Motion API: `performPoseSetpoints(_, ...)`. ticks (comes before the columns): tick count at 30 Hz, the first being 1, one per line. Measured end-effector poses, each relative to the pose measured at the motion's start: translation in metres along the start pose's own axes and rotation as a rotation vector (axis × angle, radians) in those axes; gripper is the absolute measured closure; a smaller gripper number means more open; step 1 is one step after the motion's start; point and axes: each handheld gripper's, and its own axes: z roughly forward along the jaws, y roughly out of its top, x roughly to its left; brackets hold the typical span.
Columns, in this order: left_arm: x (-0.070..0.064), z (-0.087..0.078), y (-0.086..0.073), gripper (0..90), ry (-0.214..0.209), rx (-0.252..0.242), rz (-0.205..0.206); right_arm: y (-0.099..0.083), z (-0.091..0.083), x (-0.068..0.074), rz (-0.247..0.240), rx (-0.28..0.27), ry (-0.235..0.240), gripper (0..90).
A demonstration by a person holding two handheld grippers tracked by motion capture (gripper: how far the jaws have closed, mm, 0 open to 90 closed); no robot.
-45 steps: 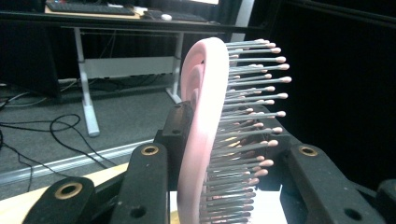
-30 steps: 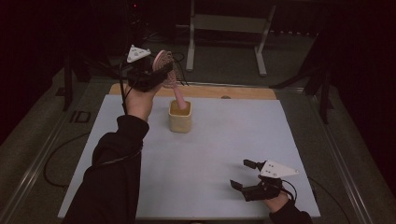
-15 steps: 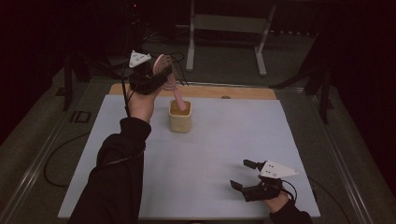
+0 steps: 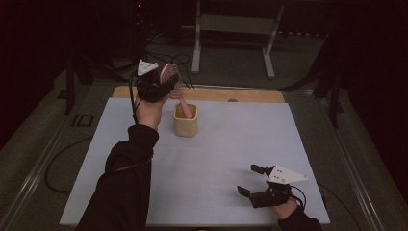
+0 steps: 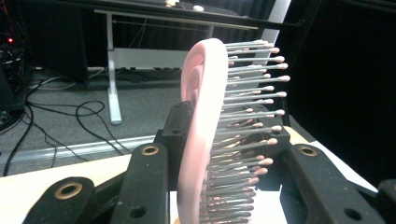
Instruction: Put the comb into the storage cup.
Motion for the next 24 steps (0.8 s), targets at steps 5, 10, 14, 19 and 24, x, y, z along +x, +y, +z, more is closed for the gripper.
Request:
performPoseSetpoints(5, 0.000, 0.005, -0.006, 65.2, 0.004, 0.007, -0.002, 0.000, 0.000, 0.000, -0.001, -0.002, 0.003, 9.1)
performPoseSetpoints(10, 0.000, 0.009, -0.011, 65.3, 0.005, 0.015, -0.006, 0.000, -0.001, 0.000, -0.001, -0.002, 0.001, 9.1)
performPoseSetpoints(14, 0.000, 0.013, -0.016, 65.3, 0.007, 0.030, -0.007, 0.000, -0.001, 0.000, 0.000, -0.002, 0.002, 9.1)
performPoseSetpoints(19, 0.001, 0.017, -0.021, 65.3, 0.008, 0.038, -0.010, 0.000, -0.001, 0.000, 0.000, -0.003, 0.003, 9.1)
performPoseSetpoints(24, 0.002, 0.020, -0.025, 65.3, 0.011, 0.043, -0.016, 0.000, -0.001, 0.000, -0.003, 0.000, 0.002, 9.1)
